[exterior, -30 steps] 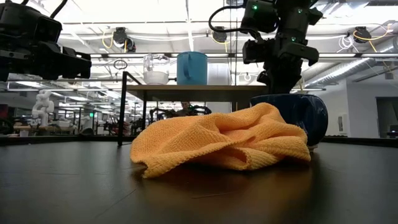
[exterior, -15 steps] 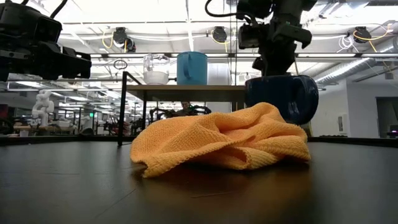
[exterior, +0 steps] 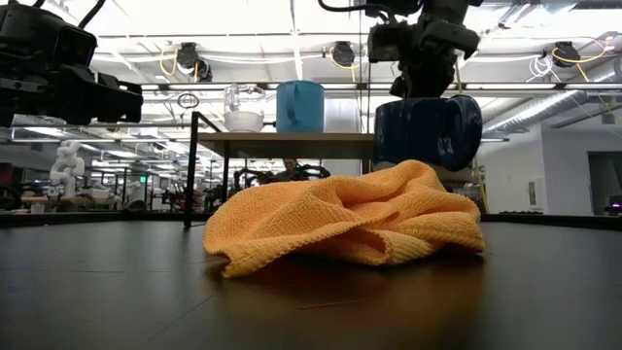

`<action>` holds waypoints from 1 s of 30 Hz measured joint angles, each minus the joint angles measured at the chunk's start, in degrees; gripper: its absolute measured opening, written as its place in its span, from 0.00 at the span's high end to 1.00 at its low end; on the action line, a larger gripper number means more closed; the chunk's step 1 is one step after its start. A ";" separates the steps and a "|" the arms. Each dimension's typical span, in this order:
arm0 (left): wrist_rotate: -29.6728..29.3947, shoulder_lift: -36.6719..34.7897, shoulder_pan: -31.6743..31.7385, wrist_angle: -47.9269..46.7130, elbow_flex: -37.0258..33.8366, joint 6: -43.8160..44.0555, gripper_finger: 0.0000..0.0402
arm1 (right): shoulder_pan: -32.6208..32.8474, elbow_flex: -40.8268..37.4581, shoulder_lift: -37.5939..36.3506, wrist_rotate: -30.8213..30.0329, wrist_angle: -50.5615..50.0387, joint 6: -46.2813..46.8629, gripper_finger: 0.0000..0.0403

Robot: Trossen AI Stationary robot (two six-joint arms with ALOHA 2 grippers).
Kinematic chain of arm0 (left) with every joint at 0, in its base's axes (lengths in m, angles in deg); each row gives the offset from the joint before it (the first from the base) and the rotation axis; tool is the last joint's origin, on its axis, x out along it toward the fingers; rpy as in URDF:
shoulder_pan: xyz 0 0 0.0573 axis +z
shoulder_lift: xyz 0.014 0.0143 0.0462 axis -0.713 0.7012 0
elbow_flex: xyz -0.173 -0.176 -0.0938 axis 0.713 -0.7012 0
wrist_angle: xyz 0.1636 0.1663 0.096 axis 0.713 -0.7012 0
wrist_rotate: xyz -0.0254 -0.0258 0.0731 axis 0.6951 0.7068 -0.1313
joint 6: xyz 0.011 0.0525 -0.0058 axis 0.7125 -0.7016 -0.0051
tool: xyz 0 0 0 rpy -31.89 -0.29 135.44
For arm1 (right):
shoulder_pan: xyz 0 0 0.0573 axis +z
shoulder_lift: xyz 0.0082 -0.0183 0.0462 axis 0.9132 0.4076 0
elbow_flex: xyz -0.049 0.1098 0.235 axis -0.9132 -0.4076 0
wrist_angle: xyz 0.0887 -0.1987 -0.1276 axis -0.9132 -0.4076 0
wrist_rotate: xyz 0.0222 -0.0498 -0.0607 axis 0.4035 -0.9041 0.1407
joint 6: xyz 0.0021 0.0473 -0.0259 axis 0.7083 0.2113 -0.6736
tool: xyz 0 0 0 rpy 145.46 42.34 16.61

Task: Stack small to large cups/mugs on shelf
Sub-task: Put the dark blue mug on the shelf

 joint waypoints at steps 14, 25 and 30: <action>0.00 -0.01 -0.01 0.20 0.00 -0.39 0.92 | -4.49 2.02 0.00 0.26 -3.83 -0.22 0.96; 0.00 0.01 0.01 0.20 0.00 -0.50 0.92 | -4.45 8.31 -0.02 1.75 -6.56 -1.43 0.96; -0.02 -0.01 -0.01 0.20 0.00 -0.50 0.92 | -5.27 11.24 -0.02 1.85 -8.49 -2.61 0.96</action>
